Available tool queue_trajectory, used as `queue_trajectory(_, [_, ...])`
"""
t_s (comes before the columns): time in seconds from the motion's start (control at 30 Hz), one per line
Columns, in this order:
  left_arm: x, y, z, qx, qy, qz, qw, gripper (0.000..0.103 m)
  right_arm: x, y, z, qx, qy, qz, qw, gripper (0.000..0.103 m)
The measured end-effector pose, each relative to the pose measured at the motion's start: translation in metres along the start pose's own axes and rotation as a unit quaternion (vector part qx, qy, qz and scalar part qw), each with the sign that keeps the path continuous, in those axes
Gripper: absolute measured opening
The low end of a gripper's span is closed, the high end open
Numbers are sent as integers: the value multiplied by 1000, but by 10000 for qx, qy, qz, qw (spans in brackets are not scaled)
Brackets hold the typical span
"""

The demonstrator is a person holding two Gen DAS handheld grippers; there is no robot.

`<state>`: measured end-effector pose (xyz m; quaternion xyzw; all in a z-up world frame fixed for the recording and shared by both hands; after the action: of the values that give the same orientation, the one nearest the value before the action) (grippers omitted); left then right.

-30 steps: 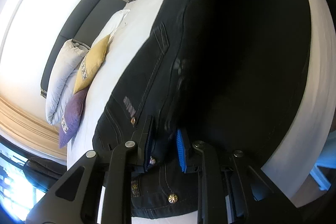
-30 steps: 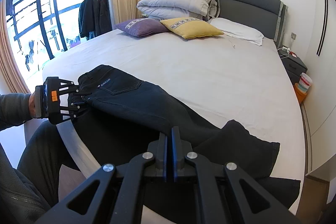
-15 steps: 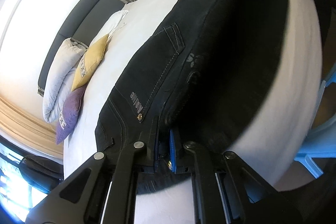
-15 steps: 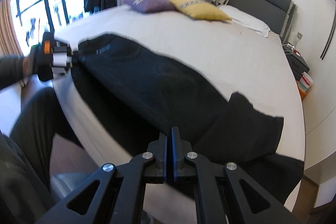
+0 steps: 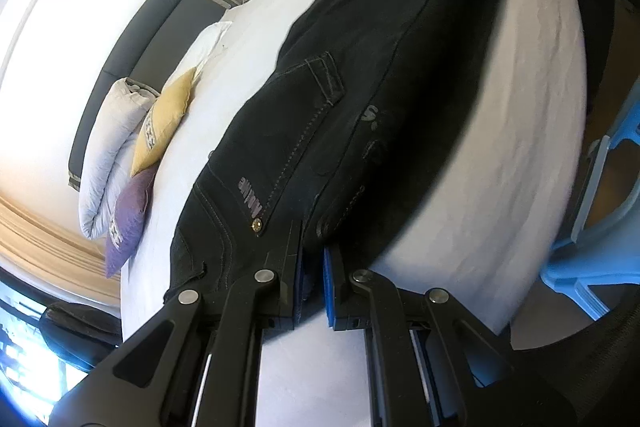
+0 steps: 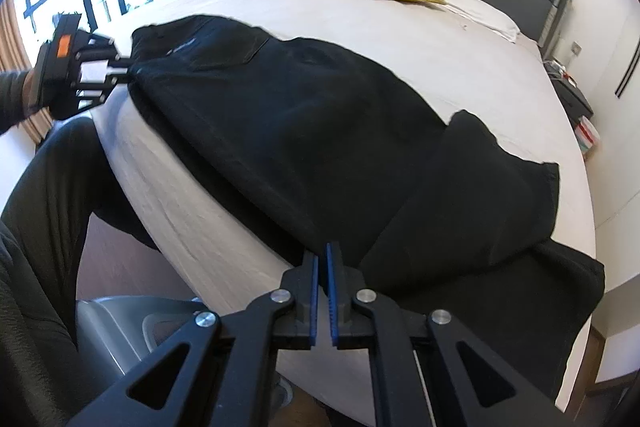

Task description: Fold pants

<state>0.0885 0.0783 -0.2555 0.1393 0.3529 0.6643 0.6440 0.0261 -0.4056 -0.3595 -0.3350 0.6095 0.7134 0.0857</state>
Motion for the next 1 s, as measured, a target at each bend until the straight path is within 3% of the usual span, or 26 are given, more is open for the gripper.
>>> queue_trajectory(0.2, [-5, 0, -12, -39, -19, 123, 9999, 8, 7, -11, 1, 37, 56, 193, 9998, 6])
queue_trajectory(0.33, [-4, 7, -24, -235, -297, 114, 9992, 8, 7, -4, -8, -238, -355, 167, 9989, 17])
queue_trajectory(0.43, [-7, 9, -27, -292, -313, 151, 9990, 8, 4, 10, -20, -566, -759, 80, 9955, 46])
queue_trajectory(0.47, [-7, 7, -26, -295, -282, 157, 9990, 8, 0, 17, -28, -591, -922, -2, 9940, 62])
queue_trajectory(0.5, [-8, 8, -27, -300, -256, 168, 9991, 8, -5, 24, -38, -519, -1089, -148, 9926, 69])
queue_trajectory(0.6, [-10, 6, -28, -340, -237, 214, 9989, 9, -38, 41, -87, -120, -1923, -653, 9791, 70])
queue_trajectory(0.67, [-11, 4, -27, -362, -236, 244, 9988, 9, -59, 38, -112, 118, -2397, -736, 9680, 70])
queue_trajectory(0.73, [-9, 5, -29, -367, -231, 273, 9987, 9, -85, 22, -131, 467, -2608, -617, 9623, 70])
queue_trajectory(0.83, [-13, 5, -30, -366, -193, 312, 9987, 9, -117, -13, -137, 950, -2432, -361, 9646, 70])
queue_trajectory(1.0, [-14, 4, -29, -385, -128, 322, 9987, 9, -140, -68, -122, 1483, -2268, 225, 9623, 70])
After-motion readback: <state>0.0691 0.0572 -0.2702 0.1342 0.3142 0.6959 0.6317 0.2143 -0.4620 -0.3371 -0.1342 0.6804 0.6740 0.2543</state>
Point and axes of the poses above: each gripper's, at about its wrist camera, not at the fingertips, and y roughly against the way its jaws point, z to its left, x to its underside, the point moved 5 cm from there along -y, roughly the way its jaws point, and after that the axes turned 9 degrees about -y, right-handed, at the moved point
